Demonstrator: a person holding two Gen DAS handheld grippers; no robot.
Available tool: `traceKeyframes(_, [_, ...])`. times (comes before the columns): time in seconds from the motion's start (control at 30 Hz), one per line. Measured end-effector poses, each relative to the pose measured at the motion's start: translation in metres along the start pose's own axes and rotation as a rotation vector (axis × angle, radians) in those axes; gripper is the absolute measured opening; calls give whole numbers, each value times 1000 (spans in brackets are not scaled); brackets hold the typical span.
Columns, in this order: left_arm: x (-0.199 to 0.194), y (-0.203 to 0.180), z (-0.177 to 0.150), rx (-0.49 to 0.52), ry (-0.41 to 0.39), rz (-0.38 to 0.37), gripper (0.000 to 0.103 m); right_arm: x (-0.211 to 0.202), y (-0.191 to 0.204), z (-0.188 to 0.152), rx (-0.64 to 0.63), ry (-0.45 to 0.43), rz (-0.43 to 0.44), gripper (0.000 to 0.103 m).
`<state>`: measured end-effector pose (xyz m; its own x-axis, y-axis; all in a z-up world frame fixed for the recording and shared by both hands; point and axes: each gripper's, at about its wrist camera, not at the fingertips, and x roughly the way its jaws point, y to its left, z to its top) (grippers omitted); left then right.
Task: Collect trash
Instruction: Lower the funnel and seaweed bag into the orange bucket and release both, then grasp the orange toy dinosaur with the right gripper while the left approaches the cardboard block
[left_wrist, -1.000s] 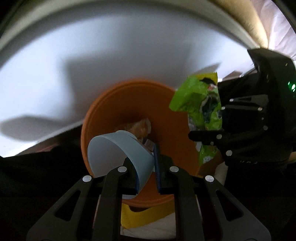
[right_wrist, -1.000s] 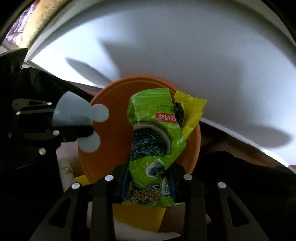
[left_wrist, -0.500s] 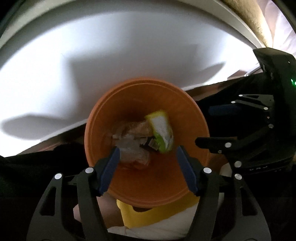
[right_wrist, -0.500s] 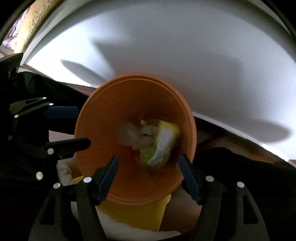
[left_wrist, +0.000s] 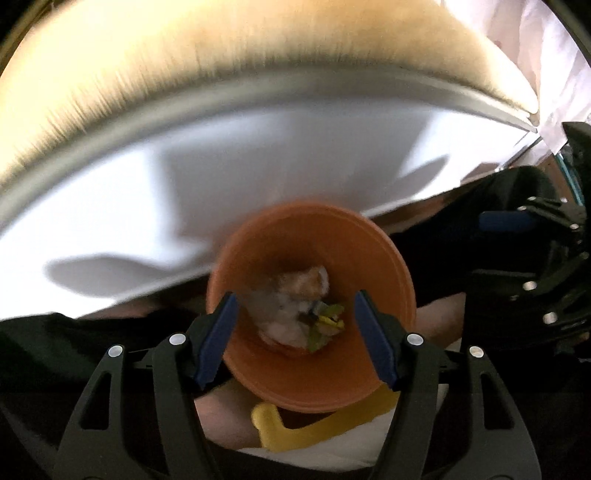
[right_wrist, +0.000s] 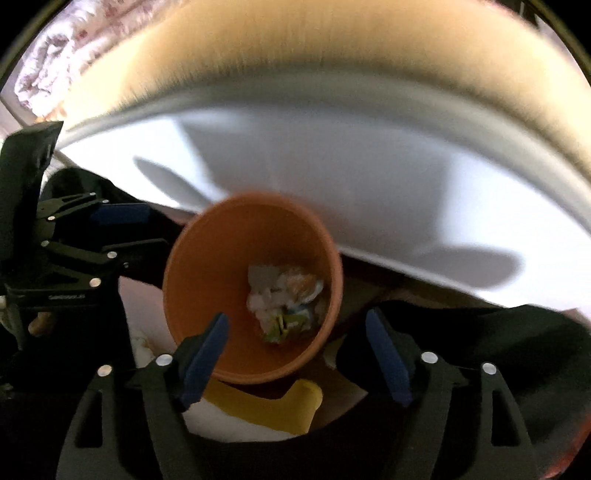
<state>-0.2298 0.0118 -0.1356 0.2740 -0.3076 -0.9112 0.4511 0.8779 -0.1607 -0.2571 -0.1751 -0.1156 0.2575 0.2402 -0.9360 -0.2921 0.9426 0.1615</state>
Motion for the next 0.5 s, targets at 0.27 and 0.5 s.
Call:
traceKeyframes(0.27, [-85,-10,28,42,-208,99,79,-87,-12,32,10,-244,-8,85])
traceKeyframes(0.5, [-137,7,92,6,-403,173,91,-123,-39,110,21,-456,-99,97])
